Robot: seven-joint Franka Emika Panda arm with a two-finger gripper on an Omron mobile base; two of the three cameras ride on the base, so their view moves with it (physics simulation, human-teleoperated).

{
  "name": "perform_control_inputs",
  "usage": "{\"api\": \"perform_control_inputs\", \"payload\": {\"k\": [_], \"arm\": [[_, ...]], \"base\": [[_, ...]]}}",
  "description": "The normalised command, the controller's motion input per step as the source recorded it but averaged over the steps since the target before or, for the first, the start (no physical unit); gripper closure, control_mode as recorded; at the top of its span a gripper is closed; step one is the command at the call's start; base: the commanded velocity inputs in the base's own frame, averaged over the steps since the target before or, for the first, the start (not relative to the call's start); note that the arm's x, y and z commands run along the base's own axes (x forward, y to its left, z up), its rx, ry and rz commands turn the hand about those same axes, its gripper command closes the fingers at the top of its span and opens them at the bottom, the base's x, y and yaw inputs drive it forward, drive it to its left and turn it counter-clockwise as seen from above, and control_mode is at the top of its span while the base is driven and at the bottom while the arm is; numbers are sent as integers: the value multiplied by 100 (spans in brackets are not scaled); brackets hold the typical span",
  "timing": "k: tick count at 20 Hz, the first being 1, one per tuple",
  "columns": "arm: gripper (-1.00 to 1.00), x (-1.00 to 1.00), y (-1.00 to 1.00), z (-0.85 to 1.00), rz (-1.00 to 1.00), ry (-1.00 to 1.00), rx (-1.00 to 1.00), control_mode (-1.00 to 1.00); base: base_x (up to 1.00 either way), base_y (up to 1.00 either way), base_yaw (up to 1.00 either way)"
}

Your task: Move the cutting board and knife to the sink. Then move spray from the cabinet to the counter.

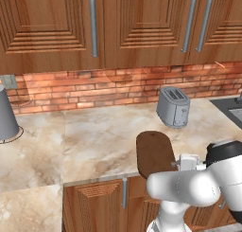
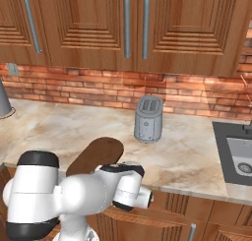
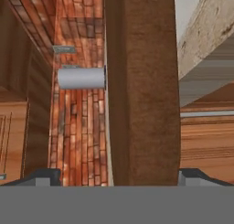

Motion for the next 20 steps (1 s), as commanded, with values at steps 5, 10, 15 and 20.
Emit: {"api": "perform_control_inputs", "payload": {"k": [5,10,15,20], "arm": [[-100,0,-7,0,0,-1,5,-100],[-100,0,5,0,0,-1,3,-100],[100,0,41,0,0,0,0,-100],[100,0,24,0,0,0,0,-100]], "base": [[0,0,0],[0,0,0],[0,0,0],[0,0,0]]}}
